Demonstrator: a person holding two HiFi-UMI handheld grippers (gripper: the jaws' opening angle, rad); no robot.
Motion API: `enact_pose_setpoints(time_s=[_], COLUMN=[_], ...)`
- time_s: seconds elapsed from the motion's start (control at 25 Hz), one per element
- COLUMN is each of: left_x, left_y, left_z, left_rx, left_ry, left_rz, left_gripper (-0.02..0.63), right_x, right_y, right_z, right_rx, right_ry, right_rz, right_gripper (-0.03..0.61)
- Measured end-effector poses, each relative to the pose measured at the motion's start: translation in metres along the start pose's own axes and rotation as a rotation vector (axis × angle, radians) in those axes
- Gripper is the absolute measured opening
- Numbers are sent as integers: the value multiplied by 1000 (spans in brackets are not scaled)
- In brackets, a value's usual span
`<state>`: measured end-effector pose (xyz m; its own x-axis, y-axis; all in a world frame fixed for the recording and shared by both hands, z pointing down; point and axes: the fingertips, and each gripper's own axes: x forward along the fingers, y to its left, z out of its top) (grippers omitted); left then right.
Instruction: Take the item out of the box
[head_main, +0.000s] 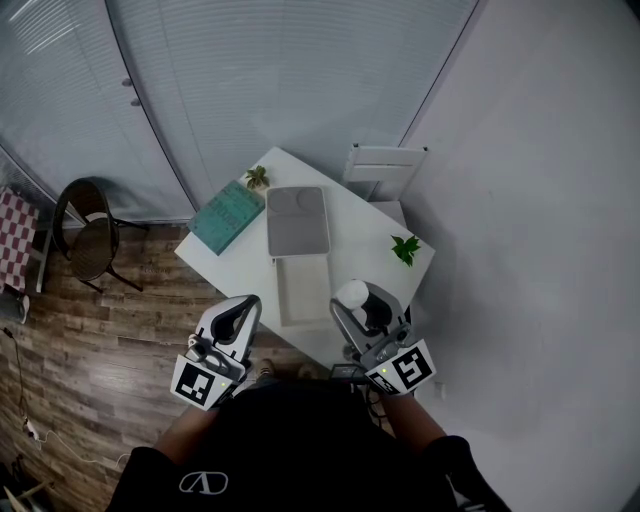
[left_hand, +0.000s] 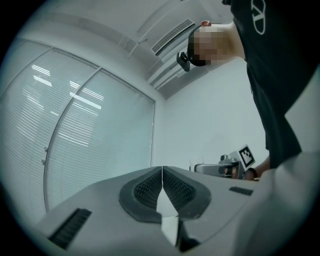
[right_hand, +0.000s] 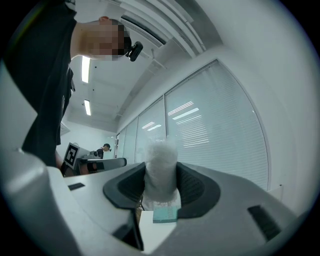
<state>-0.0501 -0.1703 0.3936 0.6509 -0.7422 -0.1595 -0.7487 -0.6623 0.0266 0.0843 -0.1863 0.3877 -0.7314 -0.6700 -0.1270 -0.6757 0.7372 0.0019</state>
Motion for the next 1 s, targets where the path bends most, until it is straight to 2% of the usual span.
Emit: enact_pose_setpoints(time_s=[0.28, 1.0], left_x=[3, 9], left_y=[-3, -12], left_z=[-2, -3], left_rx=[-4, -10], left_ry=[3, 6], left_rz=[-5, -30], left_gripper=[6, 6], right_x=[0, -9], right_y=[1, -7], right_z=[-3, -1], right_rx=[-41, -27], right_ry=[14, 9], right_rz=[-5, -32], right_gripper=[173, 173])
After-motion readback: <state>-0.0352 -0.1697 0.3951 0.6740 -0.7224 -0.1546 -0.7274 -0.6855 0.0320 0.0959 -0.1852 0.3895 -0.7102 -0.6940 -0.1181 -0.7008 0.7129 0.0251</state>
